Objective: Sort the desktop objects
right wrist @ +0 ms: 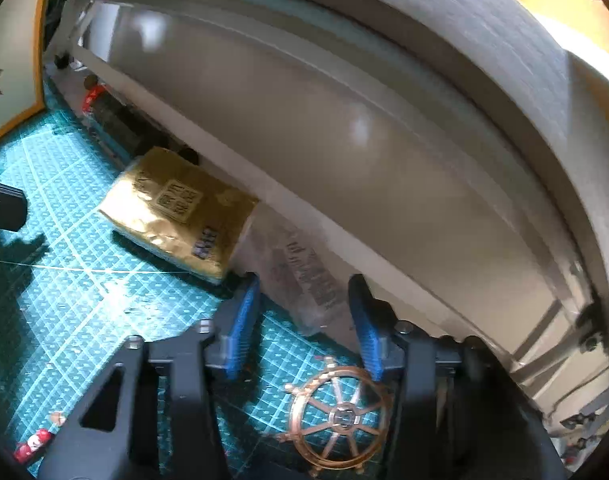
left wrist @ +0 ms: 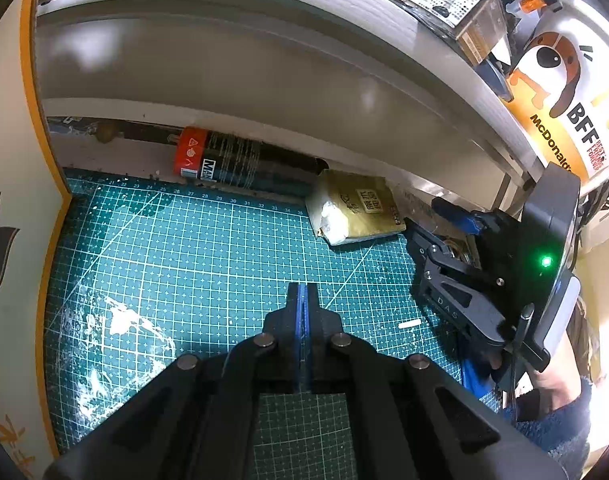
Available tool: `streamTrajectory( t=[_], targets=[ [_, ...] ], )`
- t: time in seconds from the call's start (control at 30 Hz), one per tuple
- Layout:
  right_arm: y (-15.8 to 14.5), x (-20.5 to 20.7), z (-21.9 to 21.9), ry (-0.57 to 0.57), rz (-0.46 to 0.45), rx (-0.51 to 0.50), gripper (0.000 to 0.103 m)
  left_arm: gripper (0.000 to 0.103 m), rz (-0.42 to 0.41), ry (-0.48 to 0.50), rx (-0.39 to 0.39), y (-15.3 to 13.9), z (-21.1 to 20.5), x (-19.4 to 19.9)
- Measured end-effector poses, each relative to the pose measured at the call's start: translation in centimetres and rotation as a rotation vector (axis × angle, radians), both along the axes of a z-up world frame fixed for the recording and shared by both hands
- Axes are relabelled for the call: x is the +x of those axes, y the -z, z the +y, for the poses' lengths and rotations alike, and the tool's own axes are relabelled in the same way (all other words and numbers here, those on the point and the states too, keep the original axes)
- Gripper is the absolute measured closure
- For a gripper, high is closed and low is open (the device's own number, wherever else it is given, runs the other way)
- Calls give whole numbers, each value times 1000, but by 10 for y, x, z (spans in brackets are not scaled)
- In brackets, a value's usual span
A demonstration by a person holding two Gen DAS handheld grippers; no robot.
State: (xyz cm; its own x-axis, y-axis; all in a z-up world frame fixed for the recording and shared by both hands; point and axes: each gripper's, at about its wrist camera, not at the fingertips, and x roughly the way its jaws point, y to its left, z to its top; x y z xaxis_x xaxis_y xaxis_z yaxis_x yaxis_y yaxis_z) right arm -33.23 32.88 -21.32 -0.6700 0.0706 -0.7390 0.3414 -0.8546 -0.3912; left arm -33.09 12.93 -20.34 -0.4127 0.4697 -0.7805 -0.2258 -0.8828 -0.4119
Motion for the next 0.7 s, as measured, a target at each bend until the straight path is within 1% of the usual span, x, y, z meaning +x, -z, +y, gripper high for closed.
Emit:
streamTrajectory(
  t=[0.07, 0.2, 0.23, 0.27, 0.3, 0.37, 0.4, 0.43, 0.47, 0.5, 0.53, 0.57, 0.6, 0.67, 0.7],
  targets=[
    [-4, 1, 0, 11, -20, -20, 62, 102, -2, 0, -1, 0, 0, 0],
    [-15, 11, 2, -9, -68, -121, 62, 102, -5, 1, -3, 1, -1, 0],
    [-15, 15, 1, -25, -103, -141, 68, 102, -5, 4, -4, 1, -1, 0],
    [-15, 18, -1, -41, -143, -158, 77, 102, -6, 6, -5, 2, 0, 0],
    [-14, 22, -3, -58, -183, -176, 89, 102, -6, 9, -7, 2, 0, 0],
    [-15, 36, -6, -91, -155, -156, 88, 102, -6, 11, -11, 2, 1, 1],
    [-16, 42, -7, -104, -158, -161, 86, 102, -7, 11, -13, 2, 1, 1],
    [-16, 45, -4, -101, -141, -161, 76, 102, -8, 10, -14, 2, 0, 0],
    [-17, 48, -1, -94, -117, -159, 70, 102, -9, 10, -14, 1, 0, 0],
    [-17, 51, 2, -87, -94, -157, 61, 102, -9, 10, -14, 1, 0, 0],
    [-17, 54, 6, -81, -70, -155, 59, 102, -10, 9, -15, 1, 1, 0],
    [-16, 48, 11, -44, -57, -154, 59, 102, -10, 9, -17, 2, 1, -1],
    [-21, 39, 30, -15, -49, -155, 59, 102, -11, 9, -18, 2, 1, -1],
    [-18, 27, 36, 12, -28, -144, 57, 102, -12, 8, -20, 2, 2, -1],
    [-17, 21, 37, 24, -18, -138, 54, 102, -10, 8, -20, 2, 2, 0]
  ],
)
